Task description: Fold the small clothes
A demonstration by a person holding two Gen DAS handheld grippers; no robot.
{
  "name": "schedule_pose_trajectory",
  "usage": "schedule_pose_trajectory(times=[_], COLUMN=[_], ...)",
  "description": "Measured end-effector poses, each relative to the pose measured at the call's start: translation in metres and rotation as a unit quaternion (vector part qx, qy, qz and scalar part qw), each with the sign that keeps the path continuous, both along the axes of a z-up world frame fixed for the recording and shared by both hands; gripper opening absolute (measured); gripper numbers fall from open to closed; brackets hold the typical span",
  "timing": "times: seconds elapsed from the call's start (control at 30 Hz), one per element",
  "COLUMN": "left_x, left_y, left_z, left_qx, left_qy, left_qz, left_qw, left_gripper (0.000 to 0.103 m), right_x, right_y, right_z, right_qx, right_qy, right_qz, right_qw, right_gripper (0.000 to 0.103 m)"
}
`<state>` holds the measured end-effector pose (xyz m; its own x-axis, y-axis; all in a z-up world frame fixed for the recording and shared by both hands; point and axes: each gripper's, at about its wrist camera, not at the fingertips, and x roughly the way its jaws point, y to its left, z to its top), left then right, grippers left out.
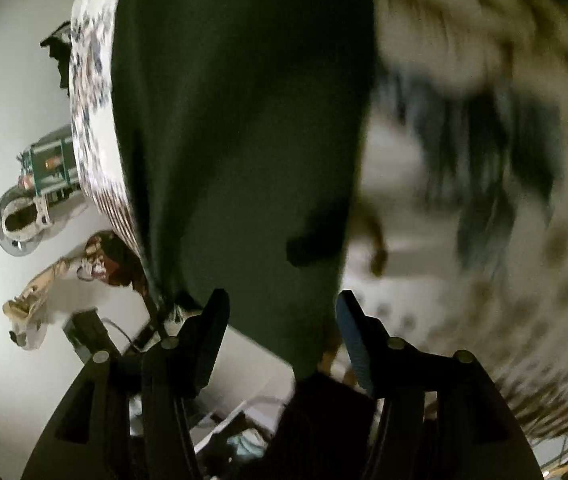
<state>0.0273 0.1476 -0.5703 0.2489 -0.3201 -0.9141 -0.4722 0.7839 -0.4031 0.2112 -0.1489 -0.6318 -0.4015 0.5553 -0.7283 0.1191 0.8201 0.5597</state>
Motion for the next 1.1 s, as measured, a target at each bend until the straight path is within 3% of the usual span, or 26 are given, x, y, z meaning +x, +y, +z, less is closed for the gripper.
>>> schedule_pose_trajectory(times=[0.03,0.2,0.23,0.27,0.33,0.37,0.4,0.43,0.47,0.57,0.63,0.73,0.8,0.83,0.87,0.9,0.93,1.03,1.1], left_x=[-0.003,0.016,0.022,0.023,0.020,0.017,0.015,0.013,0.013,0.015,0.020,0.025,0.030,0.034,0.040,0.045,0.056,0.093,0.139], left_y=[-0.003,-0.007,-0.006,-0.004,0.002,0.007,0.011,0.015,0.018,0.031,0.035,0.044,0.048,0.052,0.059,0.060,0.066,0.070,0.062], left_z=[-0.004,-0.032,-0.036,-0.038,-0.034,-0.031,-0.027,-0.024,-0.018,-0.015,-0.026,-0.018,-0.001,0.009,0.025,0.032,0.046,0.068,0.080], left_qx=[-0.001,-0.025,-0.020,-0.015,-0.020,-0.026,-0.034,-0.036,-0.037,-0.050,-0.061,-0.084,-0.068,-0.063,-0.057,-0.056,-0.060,-0.068,-0.068], left_qy=[0.002,0.011,0.009,0.007,0.000,-0.008,-0.014,-0.017,-0.022,-0.022,-0.012,-0.003,0.004,0.001,-0.010,-0.018,-0.038,-0.077,-0.108], left_qz=[-0.009,-0.052,-0.062,-0.077,-0.094,-0.104,-0.118,-0.129,-0.147,-0.178,-0.186,-0.202,-0.212,-0.212,-0.206,-0.203,-0.193,-0.180,-0.177], left_qw=[1.0000,0.9983,0.9978,0.9969,0.9954,0.9942,0.9923,0.9909,0.9883,0.9824,0.9806,0.9759,0.9749,0.9752,0.9767,0.9775,0.9787,0.9783,0.9760], left_gripper=[0.057,0.055,0.049,0.029,0.008,0.006,0.005,0.004,0.002,0.002,0.002,0.005,0.011,0.024,0.045,0.055,0.066,0.066,0.066], right_x=[-0.018,-0.098,-0.111,-0.122,-0.140,-0.146,-0.153,-0.157,-0.162,-0.178,-0.189,-0.185,-0.181,-0.176,-0.171,-0.165,-0.158,-0.119,-0.087], right_y=[0.000,0.005,0.006,0.006,0.012,0.017,0.019,0.021,0.025,0.026,0.021,0.021,0.019,0.017,0.010,0.005,-0.006,-0.026,-0.043], right_z=[-0.006,-0.039,-0.047,-0.052,-0.063,-0.064,-0.061,-0.057,-0.053,-0.045,-0.051,-0.044,-0.030,-0.021,-0.010,0.005,0.015,0.044,0.061], right_qx=[-0.004,-0.031,-0.042,-0.054,-0.057,-0.052,-0.045,-0.038,-0.038,-0.077,-0.105,-0.105,-0.104,-0.100,-0.094,-0.084,-0.075,-0.061,-0.056], right_qy=[0.010,0.041,0.038,0.028,0.027,0.028,0.017,0.004,-0.002,-0.016,0.000,0.012,0.026,0.021,0.014,0.003,-0.006,-0.043,-0.077], right_qz=[0.000,-0.008,-0.020,-0.035,-0.056,-0.069,-0.088,-0.099,-0.104,-0.122,-0.127,-0.118,-0.119,-0.122,-0.128,-0.138,-0.147,-0.183,-0.211], right_qw=[1.000,0.999,0.998,0.998,0.996,0.996,0.995,0.994,0.994,0.989,0.986,0.987,0.987,0.987,0.987,0.987,0.986,0.980,0.973], right_gripper=[0.058,0.058,0.058,0.058,0.058,0.058,0.054,0.043,0.006,0.006,0.005,0.007,0.023,0.030,0.046,0.057,0.057,0.057,0.057])
